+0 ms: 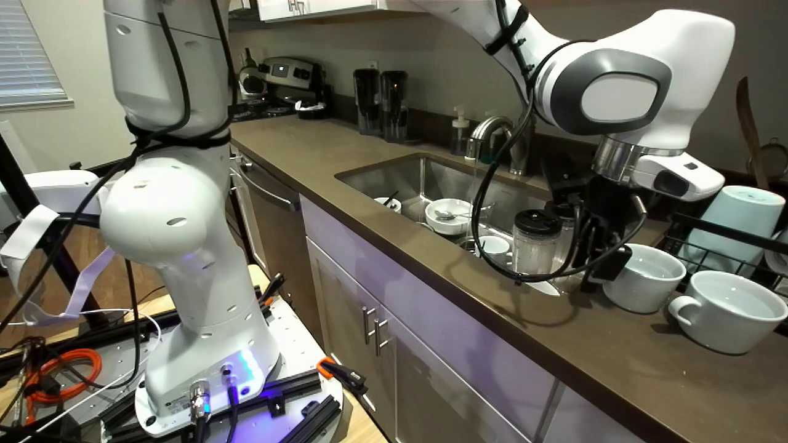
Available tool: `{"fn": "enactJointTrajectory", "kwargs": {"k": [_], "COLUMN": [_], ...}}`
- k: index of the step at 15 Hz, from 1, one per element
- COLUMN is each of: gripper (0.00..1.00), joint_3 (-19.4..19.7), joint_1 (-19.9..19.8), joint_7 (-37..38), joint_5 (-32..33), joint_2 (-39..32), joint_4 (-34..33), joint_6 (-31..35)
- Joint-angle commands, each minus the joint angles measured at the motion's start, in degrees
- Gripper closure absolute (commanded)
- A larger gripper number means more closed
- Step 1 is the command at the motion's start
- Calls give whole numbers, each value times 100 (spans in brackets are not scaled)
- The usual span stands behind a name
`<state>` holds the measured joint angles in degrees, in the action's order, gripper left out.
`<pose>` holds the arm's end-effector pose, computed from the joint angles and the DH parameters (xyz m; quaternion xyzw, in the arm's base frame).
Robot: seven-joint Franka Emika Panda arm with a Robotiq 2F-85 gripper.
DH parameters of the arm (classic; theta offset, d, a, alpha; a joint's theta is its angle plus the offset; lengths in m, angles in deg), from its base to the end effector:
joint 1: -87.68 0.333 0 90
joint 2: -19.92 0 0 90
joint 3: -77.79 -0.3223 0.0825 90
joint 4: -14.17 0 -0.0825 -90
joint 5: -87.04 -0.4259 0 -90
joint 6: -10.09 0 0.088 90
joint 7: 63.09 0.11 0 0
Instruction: Pick up the mug on the left, place it under the running faucet then place it on the right side of the countertop
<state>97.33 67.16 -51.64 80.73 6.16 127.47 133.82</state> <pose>0.4872 -0.3965 0.3289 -0.8880 0.4594 0.0192 0.0103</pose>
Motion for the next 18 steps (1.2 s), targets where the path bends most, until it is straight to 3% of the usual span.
{"fn": "enactJointTrajectory", "kwargs": {"k": [1, 5, 9, 14, 16, 17, 18], "gripper": [9, 0, 0, 0, 0, 0, 0], "joint_3": [2, 6, -90, -291, -368, -354, -382], "joint_1": [56, 226, 304, 253, 253, 222, 221], "joint_7": [-80, 72, 116, -379, -572, -354, -421], "joint_5": [116, 564, 1017, 1473, 1548, 1371, 1382], "joint_2": [413, 1135, 2101, 3195, 3503, 3076, 3230], "joint_4": [320, 981, 1801, 2732, 3006, 2605, 2735], "joint_6": [-82, 90, 150, 699, 846, 597, 641]}}
